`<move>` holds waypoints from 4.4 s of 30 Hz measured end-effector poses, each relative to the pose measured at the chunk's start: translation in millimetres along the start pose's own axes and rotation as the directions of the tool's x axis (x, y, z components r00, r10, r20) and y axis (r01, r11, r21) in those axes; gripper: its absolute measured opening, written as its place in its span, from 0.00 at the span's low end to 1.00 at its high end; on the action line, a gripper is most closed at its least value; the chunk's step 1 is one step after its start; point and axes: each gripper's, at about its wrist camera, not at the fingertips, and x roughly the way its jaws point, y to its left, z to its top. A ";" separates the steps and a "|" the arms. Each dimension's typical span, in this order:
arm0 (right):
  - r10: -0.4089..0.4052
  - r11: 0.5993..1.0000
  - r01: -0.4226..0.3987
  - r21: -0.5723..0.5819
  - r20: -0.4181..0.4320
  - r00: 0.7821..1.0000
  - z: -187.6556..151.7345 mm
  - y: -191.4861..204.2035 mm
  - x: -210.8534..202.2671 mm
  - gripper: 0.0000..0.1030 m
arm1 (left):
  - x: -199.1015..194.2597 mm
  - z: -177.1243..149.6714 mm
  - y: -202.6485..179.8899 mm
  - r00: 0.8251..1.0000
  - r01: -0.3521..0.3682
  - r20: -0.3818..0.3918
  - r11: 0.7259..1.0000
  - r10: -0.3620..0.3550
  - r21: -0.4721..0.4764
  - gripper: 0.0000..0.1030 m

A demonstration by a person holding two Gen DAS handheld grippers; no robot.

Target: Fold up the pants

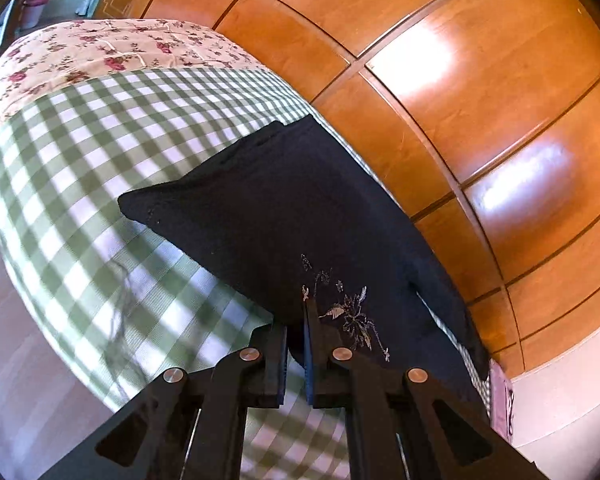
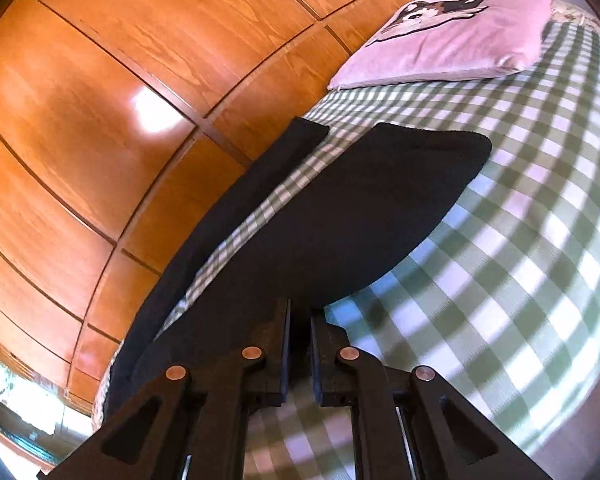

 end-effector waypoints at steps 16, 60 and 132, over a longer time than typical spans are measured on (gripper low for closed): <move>-0.249 0.966 0.260 -0.008 0.256 0.934 17.7 -7.9 -61.4 0.49 | -50.2 4.5 20.5 0.943 -0.208 0.226 0.961 0.246 -0.180 0.34; -0.132 0.989 0.127 0.076 0.060 0.989 158.2 42.3 205.2 0.12 | 198.5 -21.3 -183.2 0.987 -0.156 0.042 0.878 0.153 0.453 0.50; -0.153 0.784 0.053 -0.619 -0.109 0.982 -24.9 219.3 239.8 0.28 | 228.7 196.9 -119.9 0.957 -0.251 0.223 0.912 0.184 0.324 0.10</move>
